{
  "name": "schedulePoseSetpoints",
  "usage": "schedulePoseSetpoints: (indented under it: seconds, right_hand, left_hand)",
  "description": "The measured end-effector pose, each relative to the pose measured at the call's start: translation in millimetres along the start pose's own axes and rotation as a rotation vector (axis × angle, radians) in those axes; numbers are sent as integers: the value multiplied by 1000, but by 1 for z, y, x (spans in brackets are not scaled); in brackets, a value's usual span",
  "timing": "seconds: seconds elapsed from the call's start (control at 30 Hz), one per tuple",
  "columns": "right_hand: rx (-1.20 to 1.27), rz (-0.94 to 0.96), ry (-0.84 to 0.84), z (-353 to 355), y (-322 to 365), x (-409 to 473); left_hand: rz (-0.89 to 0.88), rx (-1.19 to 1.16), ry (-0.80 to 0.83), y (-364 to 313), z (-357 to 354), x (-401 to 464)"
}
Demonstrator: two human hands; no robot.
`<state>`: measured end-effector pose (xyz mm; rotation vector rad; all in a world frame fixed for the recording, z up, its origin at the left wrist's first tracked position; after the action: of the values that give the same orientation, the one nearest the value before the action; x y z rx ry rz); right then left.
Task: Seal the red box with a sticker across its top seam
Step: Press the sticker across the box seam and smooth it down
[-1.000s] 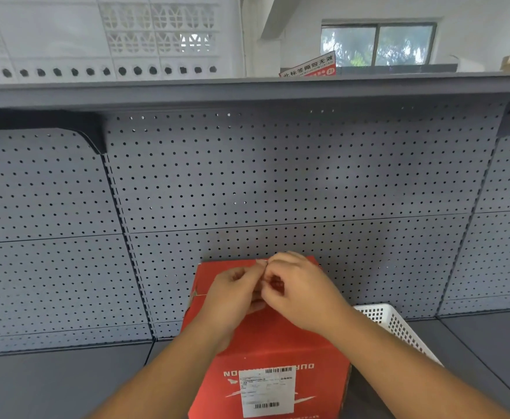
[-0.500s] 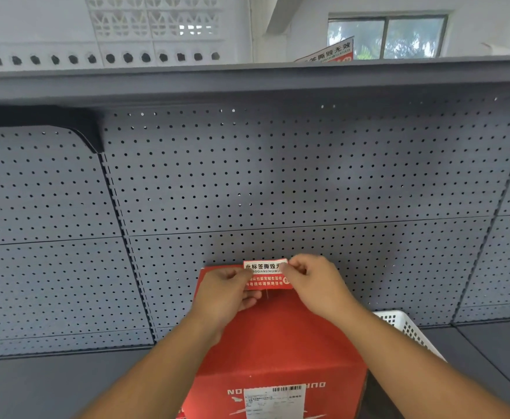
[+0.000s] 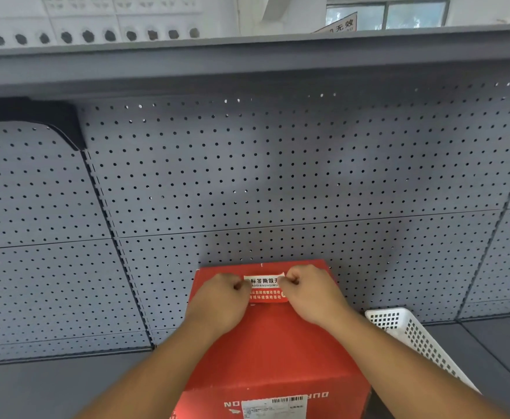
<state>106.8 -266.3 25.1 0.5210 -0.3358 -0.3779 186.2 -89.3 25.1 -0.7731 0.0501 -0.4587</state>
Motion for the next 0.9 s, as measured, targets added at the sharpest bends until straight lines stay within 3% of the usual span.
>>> schedulePoseSetpoints:
  seconds: [0.23,0.9]
  right_hand:
    - [-154,65,-48,-7,0,-10]
    - [-207,93,-70,-17,-5,-5]
  left_hand:
    - [27,206,63,7,-12,-1]
    - [-11,366,83,7,-22,6]
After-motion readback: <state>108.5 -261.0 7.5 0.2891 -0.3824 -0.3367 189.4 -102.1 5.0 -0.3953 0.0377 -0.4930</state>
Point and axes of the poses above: each hand's wrist, its own x-axis towards the middle knuckle, its own z-axis out of the back of the hand, y = z × x, the point moved 6 cm from there along x, towards the middle knuckle, and after that the axes turned 4 degrees about -x, right-handed, at the moved point
